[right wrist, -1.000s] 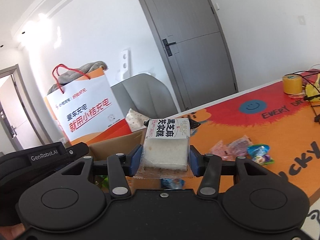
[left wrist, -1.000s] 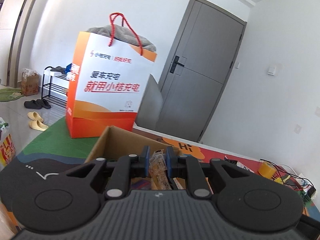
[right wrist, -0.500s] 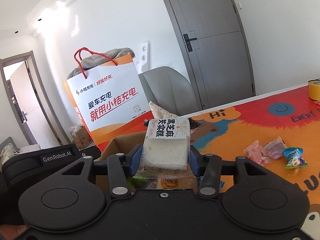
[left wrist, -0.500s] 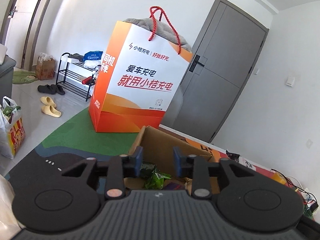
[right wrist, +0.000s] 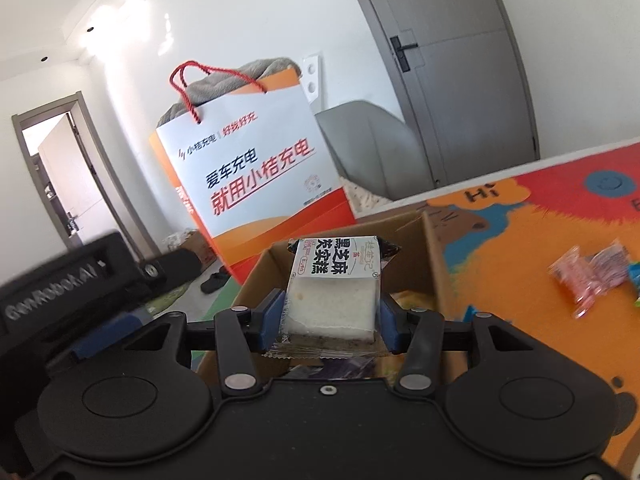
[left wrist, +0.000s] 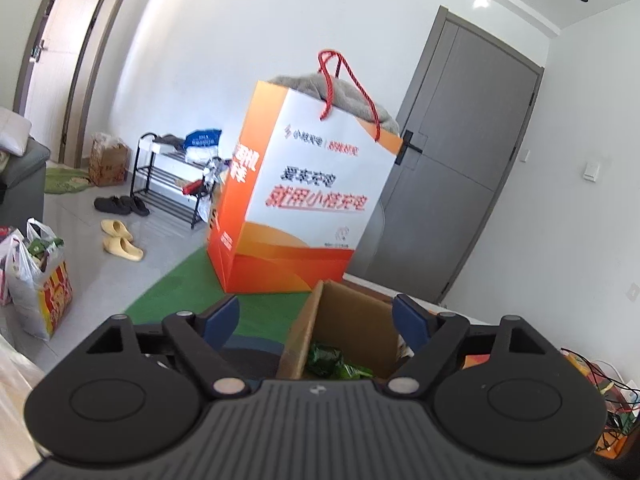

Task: Organize snacks
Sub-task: 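Release both packets into the box by opening both tools, then move both tools back toward the remaining snacks on the table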

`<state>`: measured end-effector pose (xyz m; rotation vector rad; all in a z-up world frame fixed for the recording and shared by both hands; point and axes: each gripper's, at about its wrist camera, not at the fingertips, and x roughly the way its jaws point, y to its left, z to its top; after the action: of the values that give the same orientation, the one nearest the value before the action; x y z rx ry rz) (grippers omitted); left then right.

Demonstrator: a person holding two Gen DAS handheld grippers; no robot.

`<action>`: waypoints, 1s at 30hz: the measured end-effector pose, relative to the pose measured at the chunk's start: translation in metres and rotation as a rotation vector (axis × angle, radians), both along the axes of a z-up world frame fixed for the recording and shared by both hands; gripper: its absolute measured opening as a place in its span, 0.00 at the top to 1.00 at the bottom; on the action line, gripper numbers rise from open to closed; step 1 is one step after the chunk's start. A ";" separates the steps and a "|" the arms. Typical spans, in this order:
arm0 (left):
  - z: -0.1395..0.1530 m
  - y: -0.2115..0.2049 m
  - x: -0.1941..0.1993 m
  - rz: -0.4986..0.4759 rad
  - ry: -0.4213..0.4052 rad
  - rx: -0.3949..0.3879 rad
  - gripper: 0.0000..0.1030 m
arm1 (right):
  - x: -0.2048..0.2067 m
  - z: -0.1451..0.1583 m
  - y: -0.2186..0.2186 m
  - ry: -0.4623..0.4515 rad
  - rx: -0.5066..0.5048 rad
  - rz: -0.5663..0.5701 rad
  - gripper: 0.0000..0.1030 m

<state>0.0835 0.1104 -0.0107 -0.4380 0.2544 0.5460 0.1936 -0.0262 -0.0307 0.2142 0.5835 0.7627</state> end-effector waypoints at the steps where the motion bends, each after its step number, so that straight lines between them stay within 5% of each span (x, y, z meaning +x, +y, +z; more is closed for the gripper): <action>1: 0.001 0.001 -0.002 0.008 -0.003 0.006 0.17 | 0.001 -0.002 0.002 0.016 0.013 0.012 0.49; 15: -0.007 -0.003 0.000 0.012 -0.007 -0.084 0.15 | -0.004 0.007 -0.034 0.011 0.033 -0.040 0.37; 30: 0.001 -0.059 0.021 -0.047 0.021 0.025 0.13 | 0.004 0.016 -0.116 -0.030 0.026 -0.202 0.10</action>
<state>0.1043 0.0513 -0.0093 -0.4013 0.2771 0.5079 0.1974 -0.1420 -0.0144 0.2809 0.5146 0.5775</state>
